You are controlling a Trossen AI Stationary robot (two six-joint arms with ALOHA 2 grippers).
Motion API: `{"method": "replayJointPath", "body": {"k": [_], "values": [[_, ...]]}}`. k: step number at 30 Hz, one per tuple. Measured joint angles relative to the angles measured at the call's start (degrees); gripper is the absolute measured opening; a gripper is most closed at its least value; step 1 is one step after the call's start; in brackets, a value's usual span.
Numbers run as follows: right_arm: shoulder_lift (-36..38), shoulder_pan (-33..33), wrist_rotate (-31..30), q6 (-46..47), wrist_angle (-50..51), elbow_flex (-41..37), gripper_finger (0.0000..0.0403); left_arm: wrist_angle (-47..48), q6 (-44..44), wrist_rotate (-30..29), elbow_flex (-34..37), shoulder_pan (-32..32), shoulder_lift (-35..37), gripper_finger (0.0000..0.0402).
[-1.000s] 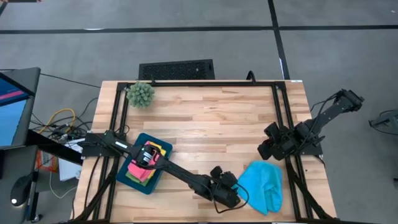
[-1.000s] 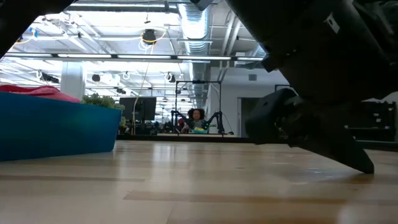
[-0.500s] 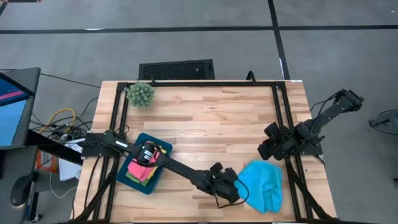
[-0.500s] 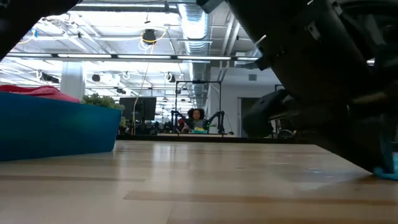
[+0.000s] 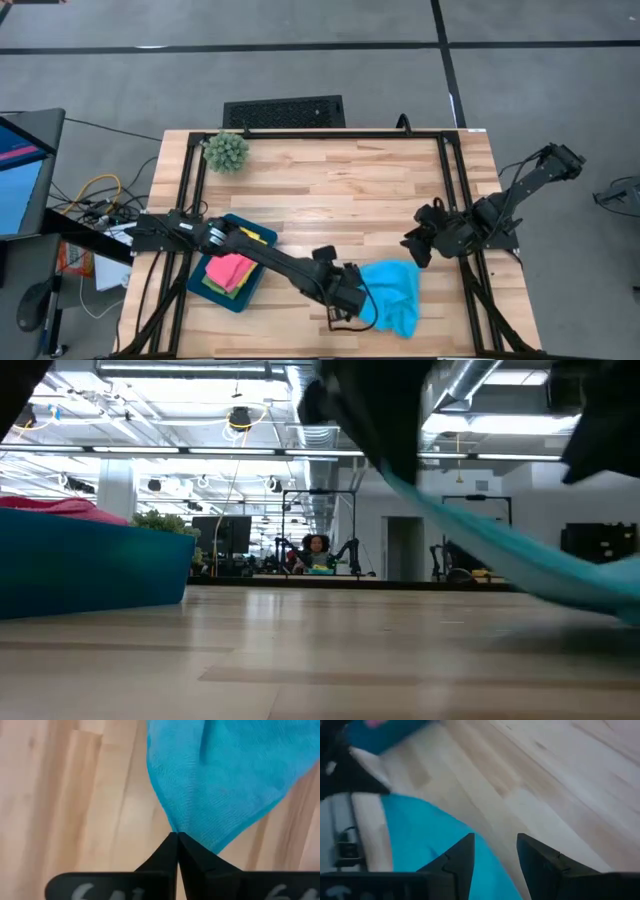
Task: Fold microfiber towels
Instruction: Fold the blue microfiber towel
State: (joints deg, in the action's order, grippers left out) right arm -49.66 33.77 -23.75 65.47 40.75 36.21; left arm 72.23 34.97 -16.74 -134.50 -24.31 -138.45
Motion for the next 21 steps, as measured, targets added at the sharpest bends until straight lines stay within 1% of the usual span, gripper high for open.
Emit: {"method": "replayJointPath", "body": {"k": [4,8,12,16,18,21], "values": [[-4.0,-2.1,-0.1,-8.4,-7.6,0.0,0.0169,2.1,-5.8,-0.6,0.1,-0.9,4.1,0.0],[-10.7,-5.2,3.9,-18.4,-15.9,0.0,0.0165,3.7,-11.1,-1.3,-0.1,-1.7,7.5,0.0],[-16.7,-7.7,6.7,-28.1,-23.2,0.0,0.0164,5.7,-17.4,-0.4,0.0,-2.8,7.8,0.0],[-19.6,-9.2,9.6,-37.6,-30.5,0.0,0.0169,8.2,-25.9,1.6,0.0,-4.7,8.0,0.0],[-20.4,-10.1,11.2,-41.7,-32.9,0.3,0.0172,9.7,-28.7,0.7,0.0,-5.3,8.0,0.0],[-21.6,-11.9,11.9,-45.4,-33.2,1.4,0.0173,12.0,-29.6,-2.0,0.0,-5.7,8.3,0.0]]}}
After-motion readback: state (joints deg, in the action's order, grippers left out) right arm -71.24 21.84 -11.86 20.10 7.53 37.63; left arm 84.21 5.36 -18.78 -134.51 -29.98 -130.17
